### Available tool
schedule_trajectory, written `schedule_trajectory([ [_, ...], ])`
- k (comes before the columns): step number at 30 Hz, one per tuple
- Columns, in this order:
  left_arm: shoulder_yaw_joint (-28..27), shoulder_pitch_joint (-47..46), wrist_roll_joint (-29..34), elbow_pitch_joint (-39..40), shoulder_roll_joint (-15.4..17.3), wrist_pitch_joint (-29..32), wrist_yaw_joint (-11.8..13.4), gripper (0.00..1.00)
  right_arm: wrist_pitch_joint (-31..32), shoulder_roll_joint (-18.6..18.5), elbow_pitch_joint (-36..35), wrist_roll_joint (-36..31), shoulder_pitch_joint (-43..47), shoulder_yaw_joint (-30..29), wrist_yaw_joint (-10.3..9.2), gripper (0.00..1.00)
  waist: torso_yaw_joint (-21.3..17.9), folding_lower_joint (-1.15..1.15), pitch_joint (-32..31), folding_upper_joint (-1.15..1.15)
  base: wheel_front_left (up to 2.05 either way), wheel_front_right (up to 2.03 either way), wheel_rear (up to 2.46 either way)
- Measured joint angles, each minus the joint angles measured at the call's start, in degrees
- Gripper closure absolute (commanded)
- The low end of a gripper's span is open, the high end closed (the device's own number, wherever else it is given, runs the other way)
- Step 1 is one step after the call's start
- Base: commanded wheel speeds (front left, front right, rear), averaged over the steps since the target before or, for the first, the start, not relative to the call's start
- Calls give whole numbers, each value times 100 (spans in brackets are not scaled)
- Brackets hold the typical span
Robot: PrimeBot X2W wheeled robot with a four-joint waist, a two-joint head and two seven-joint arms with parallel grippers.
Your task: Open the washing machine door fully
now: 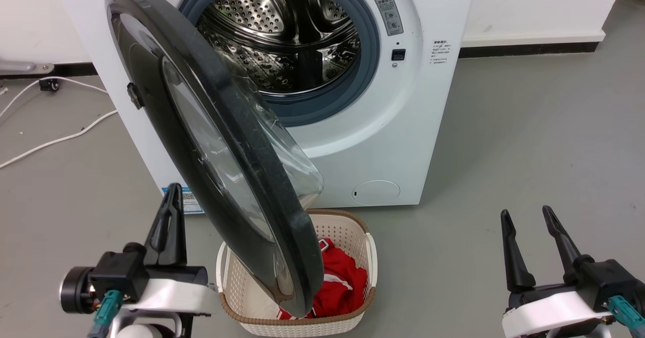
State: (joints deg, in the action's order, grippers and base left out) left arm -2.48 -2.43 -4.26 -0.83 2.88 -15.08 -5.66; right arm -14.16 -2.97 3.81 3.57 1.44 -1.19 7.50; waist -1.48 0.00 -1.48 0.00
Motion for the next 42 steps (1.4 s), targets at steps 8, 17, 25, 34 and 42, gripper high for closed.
schedule_trajectory([
  [8, -33, -179, 18, 1139, 1, 0, 88, 100, -18, 0, 21, 46, -10, 2, 0, 0, 23, 0, -2, 0, 0, 0, 0],
  [17, 254, -611, 136, 2996, 1, -1, 116, 100, -20, 1, 51, 96, -18, 20, 0, 0, 16, 0, -24, 0, 0, 0, 0],
  [25, 1315, -566, 213, 3372, 12, -5, -85, 100, -27, 1, 69, 130, -24, 30, 0, 0, -23, 0, -34, 0, 0, 0, 0],
  [34, 2917, 196, 87, 2089, 492, -4, -174, 100, -37, 2, 96, 170, -13, 20, 0, 0, -35, 0, -33, 0, 0, 0, 0],
  [42, 3534, 672, -114, 917, 870, 36, -181, 100, -21, 2, 100, 222, 5, -3, 0, 0, 10, 0, -2, 0, 0, 0, 0],
])
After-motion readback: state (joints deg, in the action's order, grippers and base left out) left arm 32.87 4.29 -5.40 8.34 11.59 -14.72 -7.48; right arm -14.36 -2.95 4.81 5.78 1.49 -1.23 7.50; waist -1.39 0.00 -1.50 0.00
